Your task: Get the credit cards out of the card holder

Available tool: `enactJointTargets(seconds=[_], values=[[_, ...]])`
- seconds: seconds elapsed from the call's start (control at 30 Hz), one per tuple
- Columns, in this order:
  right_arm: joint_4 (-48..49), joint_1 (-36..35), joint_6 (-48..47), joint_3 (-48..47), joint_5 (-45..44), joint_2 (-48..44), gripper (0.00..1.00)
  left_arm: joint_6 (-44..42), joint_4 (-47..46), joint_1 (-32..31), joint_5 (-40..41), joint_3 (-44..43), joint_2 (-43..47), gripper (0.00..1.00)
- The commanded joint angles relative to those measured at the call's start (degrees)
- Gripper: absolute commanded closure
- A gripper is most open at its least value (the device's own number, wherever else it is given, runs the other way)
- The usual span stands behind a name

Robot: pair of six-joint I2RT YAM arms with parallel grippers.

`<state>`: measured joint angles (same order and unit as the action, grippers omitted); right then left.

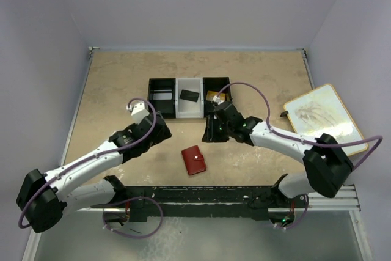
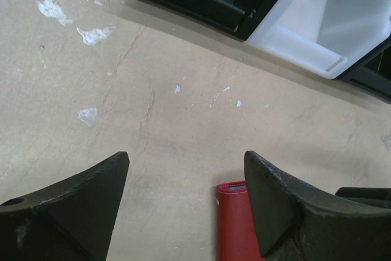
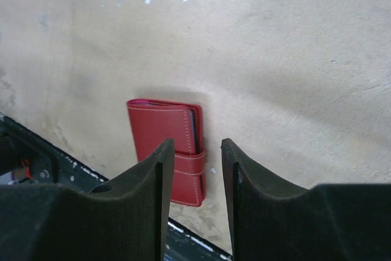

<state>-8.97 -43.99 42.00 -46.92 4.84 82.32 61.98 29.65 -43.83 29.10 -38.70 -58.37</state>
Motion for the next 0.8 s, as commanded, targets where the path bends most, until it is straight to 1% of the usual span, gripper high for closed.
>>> enactJointTargets(seconds=[0.0,0.17,0.23,0.37,0.5,0.6,0.77], values=[[-2.62,-3.84,-1.30,-3.23,-2.59,-2.18,0.60,2.08,-5.30,0.24,-3.89,2.87,-0.34,0.29],[-9.01,-12.23,2.96,-9.57,-10.52,5.17,0.61,3.28,-11.82,0.25,-10.62,6.62,-0.66,0.45],[-11.38,-14.20,4.44,-11.85,-13.06,8.23,0.62,3.40,-15.74,0.23,-13.91,8.70,-1.50,0.48],[-14.73,-16.07,5.88,-14.37,-16.12,11.40,0.65,5.04,-20.11,0.24,-18.80,11.78,-4.91,0.55],[-15.62,-16.47,6.19,-15.20,-16.87,11.03,0.64,7.24,-23.62,0.10,-20.10,14.61,-3.93,0.56],[-16.93,-16.86,6.39,-15.78,-16.79,11.57,0.62,7.99,-25.09,0.07,-20.63,15.67,-2.39,0.56],[-17.74,-17.98,6.91,-16.42,-17.02,12.16,0.61,7.92,-25.02,0.14,-22.27,16.29,-1.10,0.54]])
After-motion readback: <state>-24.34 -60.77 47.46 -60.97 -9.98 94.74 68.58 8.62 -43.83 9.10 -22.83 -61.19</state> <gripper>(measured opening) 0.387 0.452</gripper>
